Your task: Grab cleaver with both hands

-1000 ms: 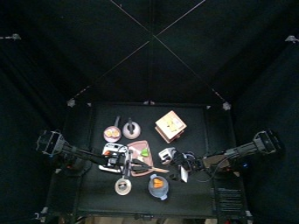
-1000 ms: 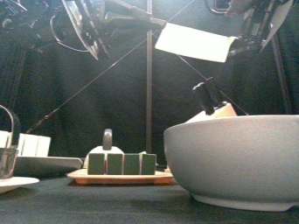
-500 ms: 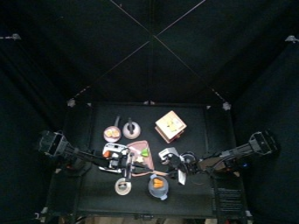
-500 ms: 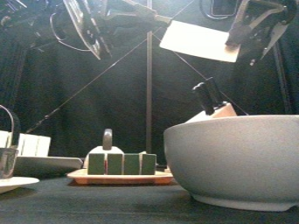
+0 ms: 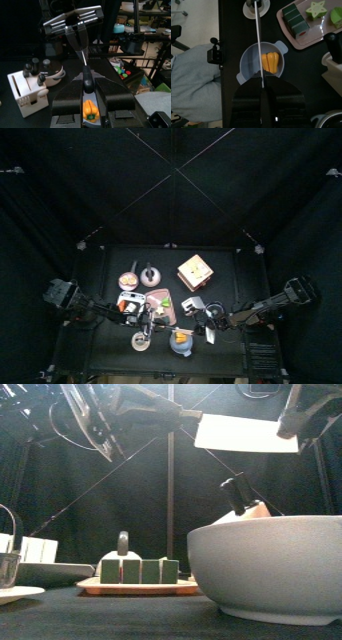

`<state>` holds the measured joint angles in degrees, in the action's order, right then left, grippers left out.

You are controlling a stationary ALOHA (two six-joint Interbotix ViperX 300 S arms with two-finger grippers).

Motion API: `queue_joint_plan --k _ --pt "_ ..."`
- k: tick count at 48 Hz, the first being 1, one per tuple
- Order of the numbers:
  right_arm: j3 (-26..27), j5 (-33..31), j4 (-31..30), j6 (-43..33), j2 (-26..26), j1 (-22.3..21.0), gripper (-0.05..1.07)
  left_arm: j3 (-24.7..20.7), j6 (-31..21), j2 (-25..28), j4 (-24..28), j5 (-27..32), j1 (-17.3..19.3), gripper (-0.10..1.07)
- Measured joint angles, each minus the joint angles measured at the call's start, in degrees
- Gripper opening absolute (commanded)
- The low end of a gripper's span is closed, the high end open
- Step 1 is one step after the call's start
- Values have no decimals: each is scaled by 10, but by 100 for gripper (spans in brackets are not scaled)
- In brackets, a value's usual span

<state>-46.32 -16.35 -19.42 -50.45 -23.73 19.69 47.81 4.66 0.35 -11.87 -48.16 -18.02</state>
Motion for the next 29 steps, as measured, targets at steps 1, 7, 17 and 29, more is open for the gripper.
queue_joint_plan --k 1,7,17,29 --pt "-1 0 1 0 0 0 34 0 0 2 -3 2 -1 44" --pt "-3 0 1 0 5 0 34 -1 0 11 -21 23 -12 44" --pt "-2 -4 -2 1 32 0 34 -1 5 24 -57 47 -22 44" --pt "28 -73 -26 1 74 10 34 -4 56 25 -109 53 -27 44"
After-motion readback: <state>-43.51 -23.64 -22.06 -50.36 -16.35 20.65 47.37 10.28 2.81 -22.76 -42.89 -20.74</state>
